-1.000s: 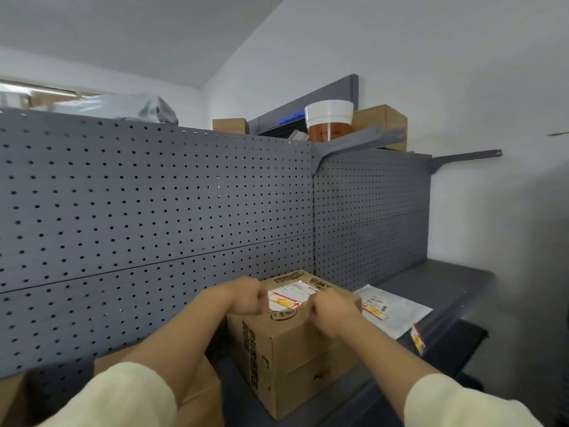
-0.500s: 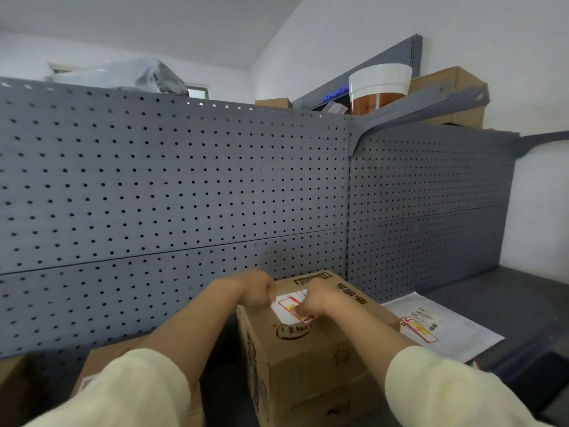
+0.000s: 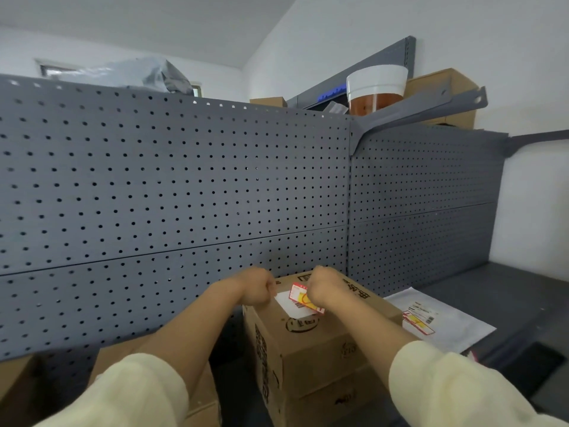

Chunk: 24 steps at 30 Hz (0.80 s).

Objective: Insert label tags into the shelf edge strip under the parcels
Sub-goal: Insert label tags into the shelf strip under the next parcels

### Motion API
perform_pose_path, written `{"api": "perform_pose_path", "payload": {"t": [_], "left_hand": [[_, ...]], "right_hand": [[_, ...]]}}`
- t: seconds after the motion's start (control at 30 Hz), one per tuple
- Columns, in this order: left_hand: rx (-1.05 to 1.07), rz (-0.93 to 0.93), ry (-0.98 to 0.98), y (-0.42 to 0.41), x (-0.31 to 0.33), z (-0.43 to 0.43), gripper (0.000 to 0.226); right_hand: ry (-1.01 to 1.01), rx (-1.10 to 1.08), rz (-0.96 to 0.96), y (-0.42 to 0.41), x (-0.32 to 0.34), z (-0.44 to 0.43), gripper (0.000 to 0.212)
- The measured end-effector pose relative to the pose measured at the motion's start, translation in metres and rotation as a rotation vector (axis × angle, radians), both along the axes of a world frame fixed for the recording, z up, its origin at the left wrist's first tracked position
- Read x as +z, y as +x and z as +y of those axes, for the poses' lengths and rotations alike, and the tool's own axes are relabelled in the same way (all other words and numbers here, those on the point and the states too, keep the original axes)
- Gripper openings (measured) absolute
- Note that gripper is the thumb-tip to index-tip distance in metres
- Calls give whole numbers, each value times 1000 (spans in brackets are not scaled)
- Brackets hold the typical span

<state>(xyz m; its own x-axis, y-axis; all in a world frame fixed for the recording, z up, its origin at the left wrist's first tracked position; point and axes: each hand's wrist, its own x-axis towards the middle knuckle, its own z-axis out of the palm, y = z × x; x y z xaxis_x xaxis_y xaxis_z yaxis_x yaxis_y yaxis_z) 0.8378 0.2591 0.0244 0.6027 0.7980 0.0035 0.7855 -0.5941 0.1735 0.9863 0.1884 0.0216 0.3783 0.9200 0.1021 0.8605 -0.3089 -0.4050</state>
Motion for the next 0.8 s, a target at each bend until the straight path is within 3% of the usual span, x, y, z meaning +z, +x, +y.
{"api": "perform_pose_path", "payload": {"t": [0.03, 0.13, 0.37, 0.67, 0.8], "left_hand": [[1, -16, 15, -2, -1, -2, 17], [14, -62, 20, -10, -6, -9, 19], [-20, -65, 63, -33, -3, -37, 21], [94, -93, 125, -123, 10, -137, 18], [211, -75, 82, -181, -15, -200, 26]], "right_hand": [[51, -12, -4, -3, -1, -4, 4], [156, -49, -22, -12, -10, -12, 26], [238, -43, -5, -35, -13, -48, 27], [326, 228, 53, -100, -7, -123, 18], [232, 369, 111, -146, -35, -162, 20]]}}
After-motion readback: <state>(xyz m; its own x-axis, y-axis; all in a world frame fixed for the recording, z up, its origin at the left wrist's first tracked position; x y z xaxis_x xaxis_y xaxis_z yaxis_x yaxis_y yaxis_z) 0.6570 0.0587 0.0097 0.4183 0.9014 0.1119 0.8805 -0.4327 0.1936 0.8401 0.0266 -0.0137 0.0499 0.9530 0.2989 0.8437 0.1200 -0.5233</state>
